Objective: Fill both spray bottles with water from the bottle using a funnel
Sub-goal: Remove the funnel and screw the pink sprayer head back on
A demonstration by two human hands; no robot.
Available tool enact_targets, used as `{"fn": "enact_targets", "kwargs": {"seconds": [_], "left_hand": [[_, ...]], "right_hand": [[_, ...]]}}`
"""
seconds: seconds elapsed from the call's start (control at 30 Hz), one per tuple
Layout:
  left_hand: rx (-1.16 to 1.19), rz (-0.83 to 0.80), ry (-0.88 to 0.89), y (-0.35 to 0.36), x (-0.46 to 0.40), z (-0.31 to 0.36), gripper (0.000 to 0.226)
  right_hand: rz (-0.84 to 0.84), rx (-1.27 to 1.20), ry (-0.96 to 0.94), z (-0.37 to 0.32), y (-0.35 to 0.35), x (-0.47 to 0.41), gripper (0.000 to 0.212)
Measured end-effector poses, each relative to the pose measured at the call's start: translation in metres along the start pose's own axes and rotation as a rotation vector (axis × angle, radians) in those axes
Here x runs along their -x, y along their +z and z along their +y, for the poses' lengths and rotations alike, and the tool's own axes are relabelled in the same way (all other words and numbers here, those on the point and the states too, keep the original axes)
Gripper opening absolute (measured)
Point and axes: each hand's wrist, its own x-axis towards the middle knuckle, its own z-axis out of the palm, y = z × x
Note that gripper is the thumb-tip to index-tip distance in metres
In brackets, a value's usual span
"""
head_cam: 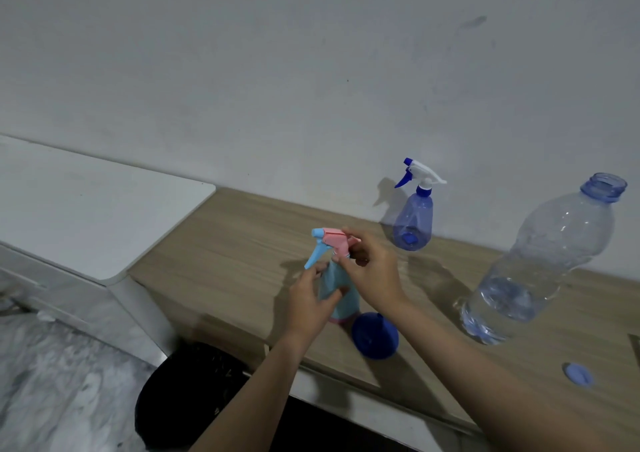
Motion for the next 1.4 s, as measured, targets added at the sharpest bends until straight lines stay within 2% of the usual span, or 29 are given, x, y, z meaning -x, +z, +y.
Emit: {"fn": "enact_targets", "kwargs": {"seconds": [0.17, 0.37, 0.43, 0.5, 0.6, 0.8, 0.93, 1.07, 1.2, 1.3, 1.4], "left_hand": [[0.006, 0.031, 0.001, 0.002, 0.0, -0.003, 0.051], [-0.023, 0.021, -0.004, 0.001, 0.003, -0.002, 0.053], [-0.047, 0.027, 0.012, 0.002, 0.005, 0.001, 0.052], [-0.07, 0.043, 0.013, 0.003, 0.008, 0.002, 0.05], [-0.114, 0.071, 0.041, 0.006, 0.01, 0.0, 0.045], [-0.118, 0.072, 0.034, 0.007, 0.012, -0.001, 0.046], [-0.104, 0.065, 0.018, 0.008, 0.011, 0.0, 0.044], [-0.084, 0.062, 0.026, 0.007, 0.011, 0.0, 0.043], [-0.075, 0.072, 0.01, 0.008, 0.011, -0.001, 0.045], [-0.101, 0.068, 0.028, 0.008, 0.01, -0.005, 0.047], [-0.103, 0.063, 0.039, 0.008, 0.009, -0.006, 0.048]], "right_hand": [[0.007, -0.014, 0.033, 0.006, 0.0, 0.005, 0.053], [0.054, -0.176, 0.215, 0.008, 0.002, 0.007, 0.072], [-0.03, -0.195, 0.252, 0.014, 0.002, 0.008, 0.065], [-0.082, -0.159, 0.241, 0.018, 0.003, 0.008, 0.042], [-0.037, -0.173, 0.274, 0.021, 0.005, 0.006, 0.027], [-0.041, -0.231, 0.324, 0.024, 0.005, 0.008, 0.039], [-0.062, -0.219, 0.3, 0.024, 0.004, 0.006, 0.029], [-0.037, -0.237, 0.326, 0.023, 0.007, 0.006, 0.036], [-0.069, -0.191, 0.253, 0.026, 0.005, 0.007, 0.035], [-0.049, -0.229, 0.289, 0.026, 0.005, 0.007, 0.03], [-0.021, -0.239, 0.325, 0.027, 0.007, 0.008, 0.037]]}}
